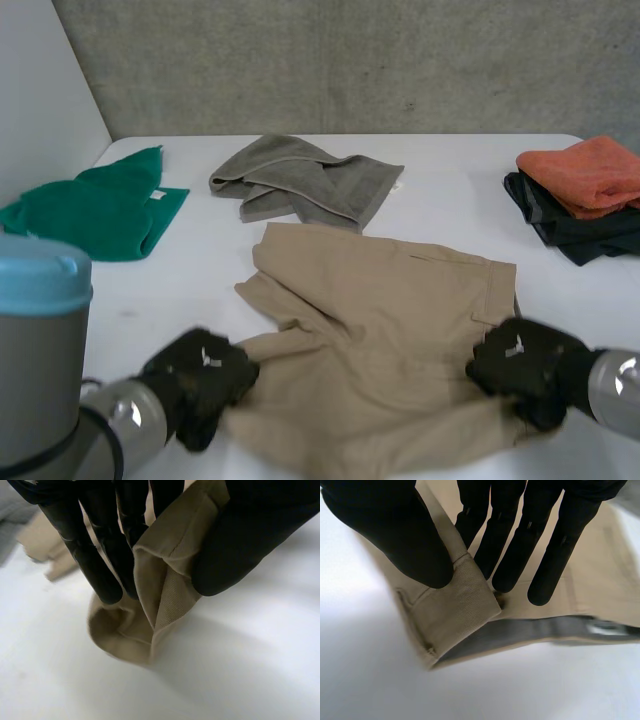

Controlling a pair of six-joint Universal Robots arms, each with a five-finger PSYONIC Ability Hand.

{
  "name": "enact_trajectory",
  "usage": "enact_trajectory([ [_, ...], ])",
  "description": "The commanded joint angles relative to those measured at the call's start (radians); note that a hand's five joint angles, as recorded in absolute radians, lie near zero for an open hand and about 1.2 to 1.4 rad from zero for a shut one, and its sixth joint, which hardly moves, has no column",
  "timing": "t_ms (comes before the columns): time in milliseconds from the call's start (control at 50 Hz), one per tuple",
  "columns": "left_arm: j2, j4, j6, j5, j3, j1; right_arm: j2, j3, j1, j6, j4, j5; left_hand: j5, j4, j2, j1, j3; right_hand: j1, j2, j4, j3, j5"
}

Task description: Fold the laundry.

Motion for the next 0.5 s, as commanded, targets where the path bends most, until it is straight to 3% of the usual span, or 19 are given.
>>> enact_trajectory([
  [20,-0.125,0.167,-0.002,-0.056,0.201,0.031,0.116,-0.143,0.051,0.273,-0.256,0.061,0.22,0.198,0.2,0.254,0.206,0.286,0.22,0.199,0.206,0.202],
  [160,-0.354,0.293,0.006,-0.086,0.495,0.055,0.219,-0.241,0.088,0.431,-0.482,0.224,0.22,0.198,0.2,0.254,0.206,0.286,0.22,0.199,0.206,0.202],
  [380,-0.71,0.244,0.009,-0.143,0.942,0.051,0.401,-0.304,0.172,0.487,-0.913,0.262,0.22,0.198,0.2,0.254,0.206,0.286,0.22,0.199,0.206,0.202],
  [500,-0.82,0.209,0.01,-0.171,1.071,0.045,0.504,-0.353,0.2,0.45,-1.031,0.316,0.22,0.198,0.2,0.254,0.206,0.286,0.22,0.199,0.206,0.202],
])
